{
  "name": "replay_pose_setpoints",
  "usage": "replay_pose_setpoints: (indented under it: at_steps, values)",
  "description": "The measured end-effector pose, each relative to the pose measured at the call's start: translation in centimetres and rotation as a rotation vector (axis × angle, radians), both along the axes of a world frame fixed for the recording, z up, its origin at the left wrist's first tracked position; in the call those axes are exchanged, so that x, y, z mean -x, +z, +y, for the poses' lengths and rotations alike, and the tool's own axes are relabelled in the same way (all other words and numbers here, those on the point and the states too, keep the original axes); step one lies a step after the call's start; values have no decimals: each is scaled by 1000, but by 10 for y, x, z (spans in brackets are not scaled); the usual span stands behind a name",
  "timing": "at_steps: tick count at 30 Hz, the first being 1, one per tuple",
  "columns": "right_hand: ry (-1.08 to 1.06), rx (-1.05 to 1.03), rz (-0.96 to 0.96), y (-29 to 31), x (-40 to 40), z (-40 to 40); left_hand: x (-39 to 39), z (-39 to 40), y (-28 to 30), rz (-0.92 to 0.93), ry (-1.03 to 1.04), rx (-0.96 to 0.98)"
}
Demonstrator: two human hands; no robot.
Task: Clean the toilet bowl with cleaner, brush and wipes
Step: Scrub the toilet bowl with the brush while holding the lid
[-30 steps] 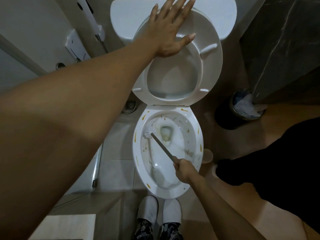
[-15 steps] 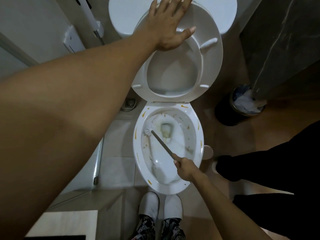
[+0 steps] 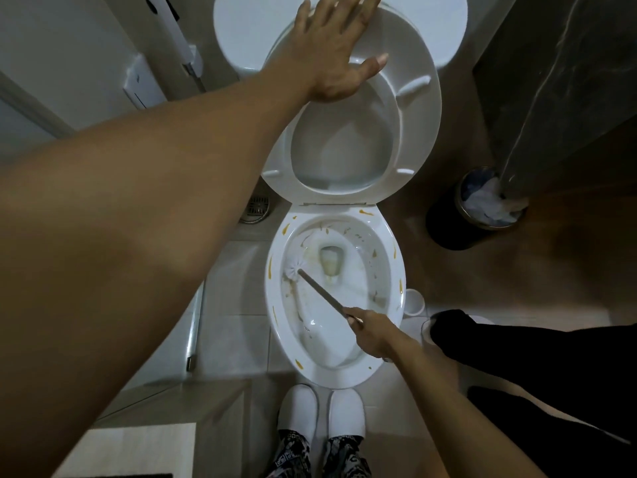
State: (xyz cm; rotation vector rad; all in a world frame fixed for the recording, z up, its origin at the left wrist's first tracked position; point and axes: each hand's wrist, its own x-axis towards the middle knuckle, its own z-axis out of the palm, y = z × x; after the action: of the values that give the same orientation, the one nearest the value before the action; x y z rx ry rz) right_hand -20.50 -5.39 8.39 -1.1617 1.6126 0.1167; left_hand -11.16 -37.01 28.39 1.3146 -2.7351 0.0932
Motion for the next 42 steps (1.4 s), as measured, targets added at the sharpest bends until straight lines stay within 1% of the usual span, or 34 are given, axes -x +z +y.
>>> replay_pose_setpoints:
  at_steps: [5,8,11,13,15,17,19,21,25,26,28,30,34,37,40,42]
  values:
    - [64,-159,28,19,30,3,0,1,0,0,9,12]
    - [47,-87,47,10,23,-2,1,1,-1,-2,9,4]
    - [-55,-31,6,-7,10,2,0,1,0,-1,11,0]
    - [-95,-32,-31,-9,11,10,0,1,1,1,11,2]
    - [-114,-76,-44,-4,23,17,0,1,0,6,5,7]
    - [-61,-173,-17,4,40,18,1,2,1,22,4,14]
    - [-5,-226,7,9,49,16,1,3,1,39,10,10]
    - [25,-194,29,12,45,10,1,4,2,46,15,10]
    - [51,18,44,2,15,-1,1,4,2,47,7,0]
    - [36,36,49,-4,9,-2,1,4,2,47,6,0]
    - [22,37,63,-10,4,-3,1,4,3,45,1,4]
    - [10,14,59,-1,8,-1,1,4,3,52,-3,-4]
    - [120,-116,93,22,28,-3,1,3,2,53,-2,-6]
    - [183,-44,128,21,22,-15,2,4,2,50,0,-6]
    - [128,35,104,10,9,-20,1,3,2,51,2,-4]
    - [101,49,106,3,6,-16,1,3,2,54,-3,1]
